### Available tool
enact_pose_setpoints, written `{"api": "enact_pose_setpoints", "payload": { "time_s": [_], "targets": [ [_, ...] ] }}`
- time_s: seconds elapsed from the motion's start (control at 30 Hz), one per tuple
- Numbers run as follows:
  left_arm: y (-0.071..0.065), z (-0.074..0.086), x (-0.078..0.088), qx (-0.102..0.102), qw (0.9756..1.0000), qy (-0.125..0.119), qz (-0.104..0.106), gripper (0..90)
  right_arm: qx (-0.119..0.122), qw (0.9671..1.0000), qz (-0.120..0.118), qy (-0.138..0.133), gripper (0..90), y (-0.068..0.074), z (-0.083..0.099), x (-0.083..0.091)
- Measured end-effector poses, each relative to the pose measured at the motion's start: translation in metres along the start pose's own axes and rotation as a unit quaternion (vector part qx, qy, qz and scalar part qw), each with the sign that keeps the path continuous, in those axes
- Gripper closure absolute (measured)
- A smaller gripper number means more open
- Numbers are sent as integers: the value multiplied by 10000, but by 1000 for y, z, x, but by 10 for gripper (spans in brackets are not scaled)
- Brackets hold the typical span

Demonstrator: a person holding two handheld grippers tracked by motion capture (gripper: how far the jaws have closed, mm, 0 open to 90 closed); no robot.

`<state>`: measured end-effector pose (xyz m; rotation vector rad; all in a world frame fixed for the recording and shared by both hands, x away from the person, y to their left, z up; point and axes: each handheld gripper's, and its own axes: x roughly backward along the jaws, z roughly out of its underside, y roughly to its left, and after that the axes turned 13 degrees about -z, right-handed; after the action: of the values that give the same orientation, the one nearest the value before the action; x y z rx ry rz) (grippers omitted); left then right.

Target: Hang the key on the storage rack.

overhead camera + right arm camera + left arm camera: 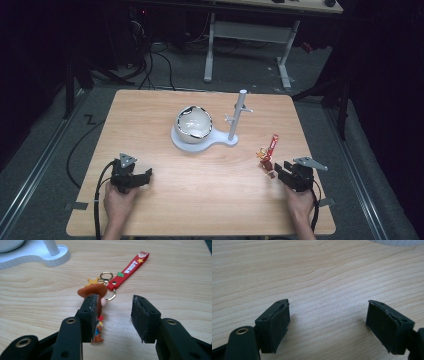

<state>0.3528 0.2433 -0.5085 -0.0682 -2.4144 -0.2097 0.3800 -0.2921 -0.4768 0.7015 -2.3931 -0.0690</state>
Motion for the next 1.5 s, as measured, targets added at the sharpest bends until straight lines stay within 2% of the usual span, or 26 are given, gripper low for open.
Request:
{"api": "enact_pose_setpoints", "payload": {
  "time_s": [0.1,0.23,0.43,0.6,0.93,1.07,1.23,1.5],
  "targets": [
    [1,0,0,17,10000,6,15,197,-36,9999,-113,33,551,2,-2,-6],
    [1,0,0,33,10000,-6,23,197,-37,9999,-138,96,545,4,-4,-11],
    [1,0,0,31,10000,-6,20,197,-184,9995,-223,109,537,2,-3,-20],
    [1,0,0,19,10000,7,13,197,-296,9989,-281,230,538,1,-1,-29],
    [1,0,0,29,10000,-4,17,197,-254,9983,-341,404,583,1,1,-36],
    [1,0,0,32,10000,-7,21,196,-209,9979,-415,452,655,4,1,-40],
    [1,0,0,32,10000,-7,22,196,-53,9981,-393,464,668,6,2,-41],
    [1,0,0,30,10000,-5,17,197,48,9981,-429,433,671,8,1,-39]
  ]
}}
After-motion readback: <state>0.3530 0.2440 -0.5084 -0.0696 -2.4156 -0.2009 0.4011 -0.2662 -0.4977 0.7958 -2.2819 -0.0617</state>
